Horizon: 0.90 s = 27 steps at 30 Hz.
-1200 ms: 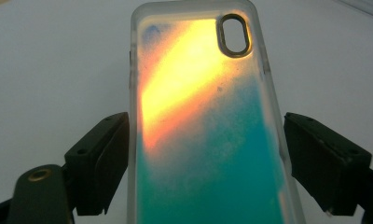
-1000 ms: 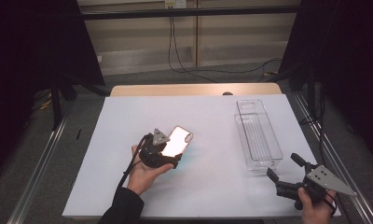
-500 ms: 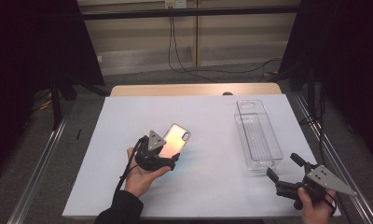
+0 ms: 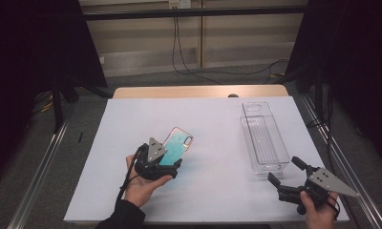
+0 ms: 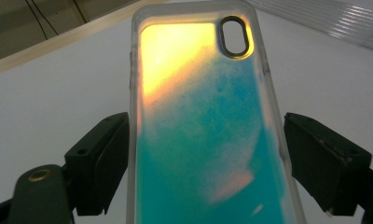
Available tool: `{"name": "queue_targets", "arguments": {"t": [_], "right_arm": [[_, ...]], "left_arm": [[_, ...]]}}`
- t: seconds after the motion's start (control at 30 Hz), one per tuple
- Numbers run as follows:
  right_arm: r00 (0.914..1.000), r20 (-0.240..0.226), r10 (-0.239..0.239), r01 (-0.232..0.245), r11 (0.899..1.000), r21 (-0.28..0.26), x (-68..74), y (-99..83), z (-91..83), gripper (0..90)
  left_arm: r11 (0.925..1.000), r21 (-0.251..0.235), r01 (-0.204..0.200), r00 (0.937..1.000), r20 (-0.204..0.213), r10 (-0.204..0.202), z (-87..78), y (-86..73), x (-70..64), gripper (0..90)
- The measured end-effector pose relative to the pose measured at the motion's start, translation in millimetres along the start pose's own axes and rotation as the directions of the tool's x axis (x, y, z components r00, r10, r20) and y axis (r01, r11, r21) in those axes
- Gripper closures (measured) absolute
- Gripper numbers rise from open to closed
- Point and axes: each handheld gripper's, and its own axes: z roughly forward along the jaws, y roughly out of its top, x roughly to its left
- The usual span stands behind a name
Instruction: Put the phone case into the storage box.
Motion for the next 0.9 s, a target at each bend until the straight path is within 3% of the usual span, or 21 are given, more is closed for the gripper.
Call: {"name": "queue_targets", "arguments": {"t": [0.33,0.47,0.53,0.9], "right_arm": [[0.9983,-0.058,-0.004,0.005,1.000,0.023,11.7,6.9,8.6,0.0],[0.9967,-0.080,-0.016,0.019,0.999,0.032,17.4,9.8,14.4,0.2],[0.9942,-0.106,-0.018,0.022,0.999,0.039,20.6,11.4,18.1,1.5],[0.9828,-0.185,0.001,0.011,0.998,0.063,36.7,16.9,39.5,4.3]], "left_arm": [[1.0000,-0.008,-0.003,0.9999,0.009,0.003,-0.7,-2.5,-9.3,17.0],[0.9996,-0.026,0.011,0.9996,-0.025,-0.011,-1.0,-2.4,-14.1,17.0],[0.9992,-0.033,0.022,0.9996,-0.014,-0.023,-0.6,-1.7,-14.7,17.0],[0.9990,-0.044,-0.012,0.9995,0.029,0.013,7.4,0.6,-33.3,17.0]]}}
